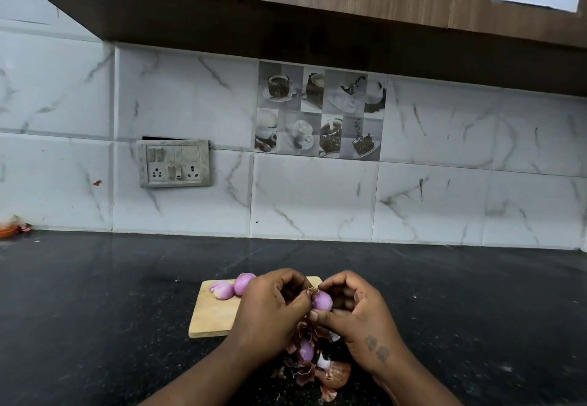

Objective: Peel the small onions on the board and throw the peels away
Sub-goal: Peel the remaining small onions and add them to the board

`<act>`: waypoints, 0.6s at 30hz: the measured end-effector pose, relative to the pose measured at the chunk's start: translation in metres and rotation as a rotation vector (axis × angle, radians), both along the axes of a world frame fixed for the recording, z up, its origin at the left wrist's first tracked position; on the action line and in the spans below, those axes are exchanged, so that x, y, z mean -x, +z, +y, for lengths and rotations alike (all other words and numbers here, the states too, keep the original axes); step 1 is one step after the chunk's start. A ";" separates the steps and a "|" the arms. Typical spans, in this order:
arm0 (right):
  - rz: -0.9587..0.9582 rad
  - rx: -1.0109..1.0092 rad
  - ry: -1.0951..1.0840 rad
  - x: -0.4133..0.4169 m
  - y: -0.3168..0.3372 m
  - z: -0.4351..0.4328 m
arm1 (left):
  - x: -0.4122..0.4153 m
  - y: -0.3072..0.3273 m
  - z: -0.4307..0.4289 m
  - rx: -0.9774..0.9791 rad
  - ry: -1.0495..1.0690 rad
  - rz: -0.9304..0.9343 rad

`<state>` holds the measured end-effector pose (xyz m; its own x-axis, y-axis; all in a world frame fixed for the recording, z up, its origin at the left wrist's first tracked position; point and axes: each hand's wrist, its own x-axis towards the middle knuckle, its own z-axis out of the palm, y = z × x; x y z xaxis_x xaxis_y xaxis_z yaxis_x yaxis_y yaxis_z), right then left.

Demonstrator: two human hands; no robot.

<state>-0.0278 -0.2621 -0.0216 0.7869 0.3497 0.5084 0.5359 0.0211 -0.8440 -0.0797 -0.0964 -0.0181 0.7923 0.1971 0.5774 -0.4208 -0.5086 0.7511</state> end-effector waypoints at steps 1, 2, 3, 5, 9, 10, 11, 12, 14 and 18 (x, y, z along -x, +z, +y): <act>-0.016 0.006 -0.010 0.000 0.000 0.000 | 0.000 0.000 0.000 0.010 -0.005 -0.001; -0.038 0.008 -0.023 0.000 -0.001 0.000 | 0.000 0.000 -0.001 0.034 -0.014 -0.001; -0.065 0.003 -0.035 -0.001 -0.001 0.000 | 0.000 0.001 -0.002 0.070 -0.024 0.003; -0.090 -0.023 -0.049 -0.001 -0.003 0.001 | -0.001 0.001 -0.001 0.149 -0.049 0.024; -0.131 -0.025 -0.069 -0.004 -0.004 0.001 | -0.001 0.001 0.002 0.213 -0.141 0.069; -0.140 -0.025 -0.083 -0.005 -0.005 0.001 | 0.000 0.001 0.002 0.172 -0.138 0.050; -0.146 -0.025 -0.101 -0.006 -0.005 0.001 | 0.002 0.001 0.001 0.128 -0.125 0.022; -0.150 -0.026 -0.113 -0.007 -0.005 0.001 | 0.003 0.001 0.000 0.090 -0.109 -0.004; -0.158 -0.022 -0.119 -0.008 -0.005 0.000 | 0.005 0.002 -0.002 0.035 -0.102 -0.036; -0.170 0.018 -0.138 -0.007 -0.005 -0.001 | 0.003 0.000 -0.001 -0.158 -0.046 -0.095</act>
